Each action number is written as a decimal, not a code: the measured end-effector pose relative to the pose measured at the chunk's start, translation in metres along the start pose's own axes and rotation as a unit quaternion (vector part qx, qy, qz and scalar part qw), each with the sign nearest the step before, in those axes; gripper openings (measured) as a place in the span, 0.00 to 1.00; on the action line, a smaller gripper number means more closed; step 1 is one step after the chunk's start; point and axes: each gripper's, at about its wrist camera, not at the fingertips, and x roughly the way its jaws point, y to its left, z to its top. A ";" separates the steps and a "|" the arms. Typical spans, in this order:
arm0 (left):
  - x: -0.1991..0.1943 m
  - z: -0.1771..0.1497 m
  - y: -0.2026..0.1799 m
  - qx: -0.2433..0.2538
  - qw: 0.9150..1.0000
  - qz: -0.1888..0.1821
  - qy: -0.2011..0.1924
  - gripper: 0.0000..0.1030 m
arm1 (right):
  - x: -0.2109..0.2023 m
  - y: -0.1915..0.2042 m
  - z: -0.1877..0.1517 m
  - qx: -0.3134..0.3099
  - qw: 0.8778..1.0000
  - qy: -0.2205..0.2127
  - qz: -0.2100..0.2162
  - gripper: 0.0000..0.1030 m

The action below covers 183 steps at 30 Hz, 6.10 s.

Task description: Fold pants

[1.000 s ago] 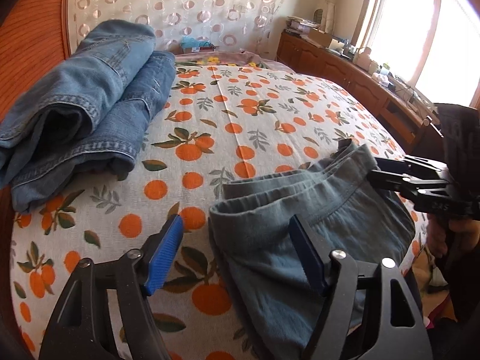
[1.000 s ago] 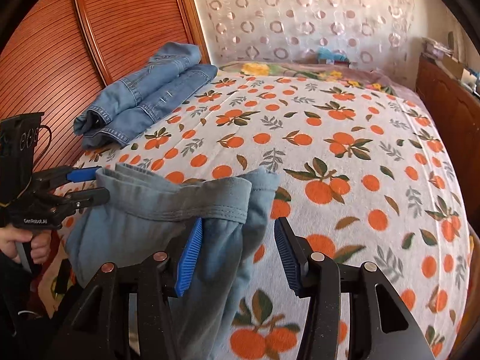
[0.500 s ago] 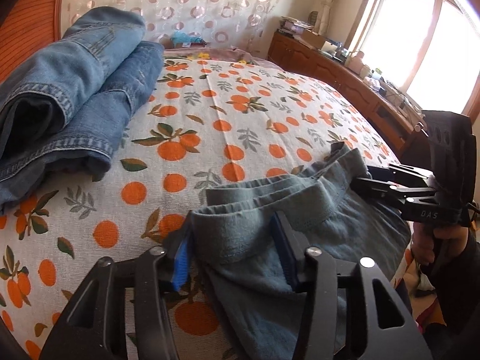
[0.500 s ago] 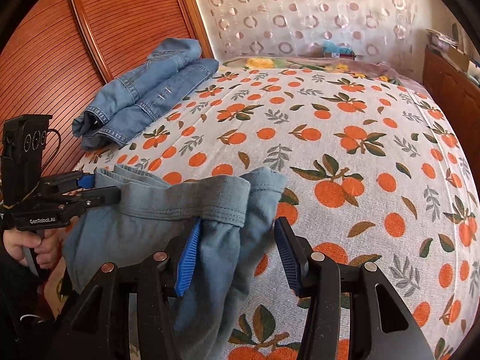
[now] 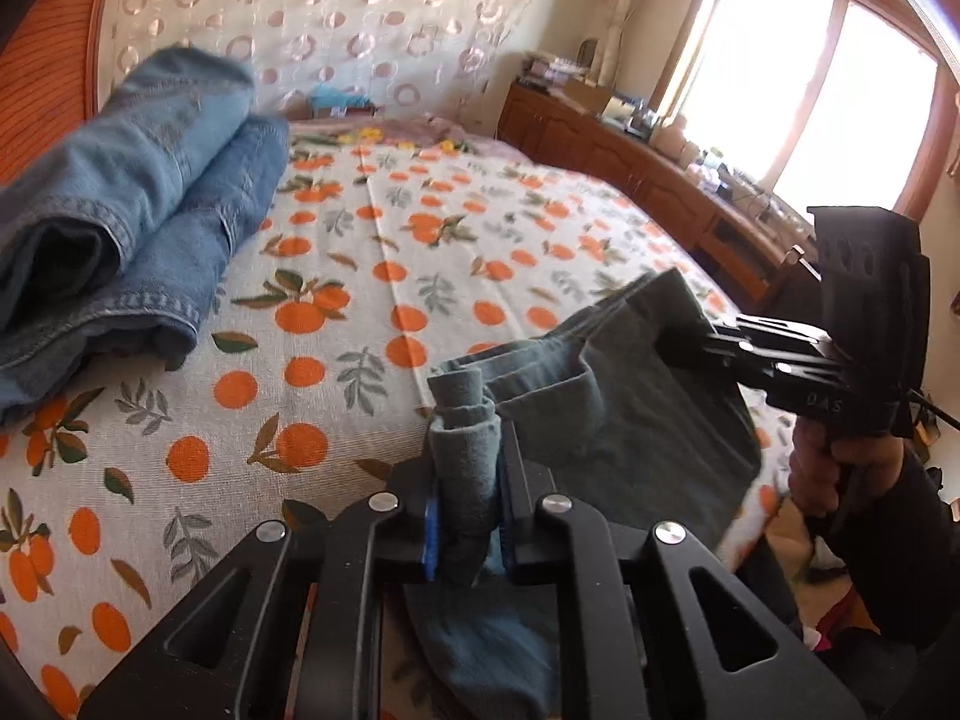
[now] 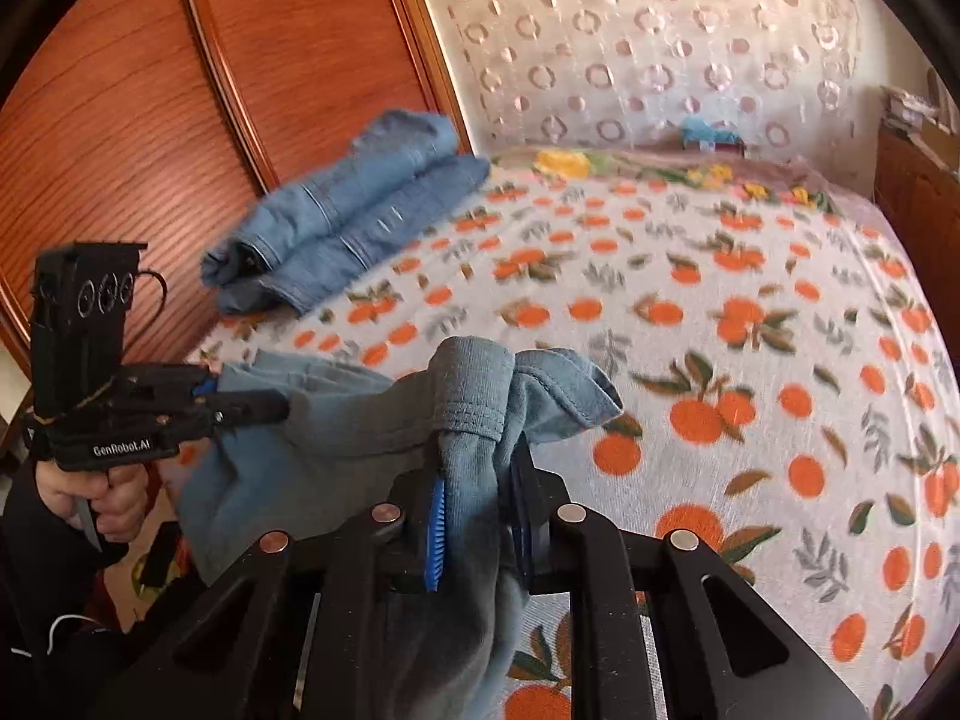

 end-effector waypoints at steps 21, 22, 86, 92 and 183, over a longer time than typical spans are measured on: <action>-0.122 0.039 0.026 -0.022 0.984 0.044 -0.169 0.15 | -0.036 0.108 0.134 -0.204 0.975 -0.081 0.012 0.17; -0.127 0.041 0.029 -0.023 0.983 0.046 -0.176 0.15 | -0.035 0.114 0.140 -0.213 0.973 -0.082 0.017 0.17; -0.057 0.085 0.136 -0.097 0.979 0.138 -0.113 0.49 | 0.211 -0.022 0.215 -0.094 0.994 -0.004 0.063 0.47; -0.041 0.083 0.124 -0.069 0.983 0.137 -0.098 0.36 | 0.232 -0.039 0.216 -0.046 0.994 0.017 0.096 0.47; -0.068 0.080 -0.081 0.067 0.973 0.144 -0.166 0.85 | -0.126 0.046 -0.017 0.027 0.966 -0.151 -0.208 0.66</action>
